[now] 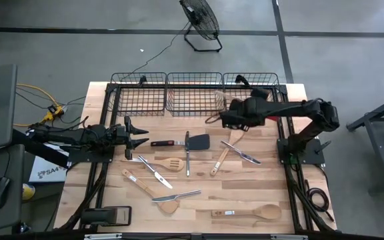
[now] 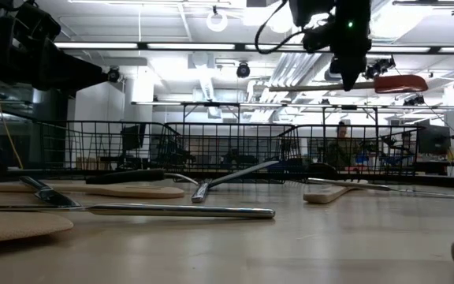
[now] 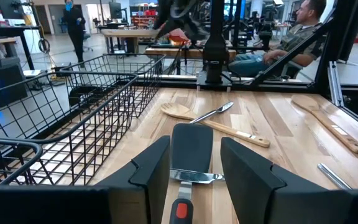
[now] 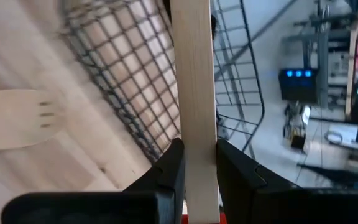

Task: Pick & Place Kitchen Items
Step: Put the orange spatula into the right mesh basket

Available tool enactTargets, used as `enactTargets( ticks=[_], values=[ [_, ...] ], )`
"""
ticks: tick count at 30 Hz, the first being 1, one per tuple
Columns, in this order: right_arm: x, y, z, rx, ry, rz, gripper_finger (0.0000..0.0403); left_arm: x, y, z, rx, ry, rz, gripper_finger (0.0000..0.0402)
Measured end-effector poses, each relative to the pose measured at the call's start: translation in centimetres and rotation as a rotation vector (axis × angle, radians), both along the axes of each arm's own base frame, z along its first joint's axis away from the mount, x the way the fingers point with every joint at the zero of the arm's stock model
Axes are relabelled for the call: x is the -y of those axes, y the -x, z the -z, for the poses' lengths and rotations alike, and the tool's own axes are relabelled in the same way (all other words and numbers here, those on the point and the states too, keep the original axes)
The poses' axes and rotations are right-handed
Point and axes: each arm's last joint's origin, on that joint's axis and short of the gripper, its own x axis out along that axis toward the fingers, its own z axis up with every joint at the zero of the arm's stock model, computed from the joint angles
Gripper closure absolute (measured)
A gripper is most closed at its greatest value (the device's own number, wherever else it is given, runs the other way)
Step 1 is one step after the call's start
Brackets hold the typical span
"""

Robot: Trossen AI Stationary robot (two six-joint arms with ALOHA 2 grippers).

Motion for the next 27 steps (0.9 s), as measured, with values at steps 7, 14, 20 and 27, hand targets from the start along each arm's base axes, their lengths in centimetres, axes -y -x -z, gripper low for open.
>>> enactTargets(
  ticks=[7,14,20,27],
  values=[
    [3.3,0.9,0.0,0.025,0.009,0.155,0.0341,0.0,0.0,0.0,0.000,0.000,0.000,0.0261],
    [5.8,1.6,0.0,0.080,0.059,0.273,0.0341,0.0,0.0,0.0,0.000,0.000,0.000,0.0261],
    [7.3,2.1,-0.2,0.082,0.180,0.310,0.0341,0.0,0.0,0.0,0.000,0.000,0.000,0.0261],
    [8.4,1.8,-0.4,0.158,0.330,0.341,0.0341,0.0,0.0,0.0,0.000,0.000,0.000,0.0261]
  ],
)
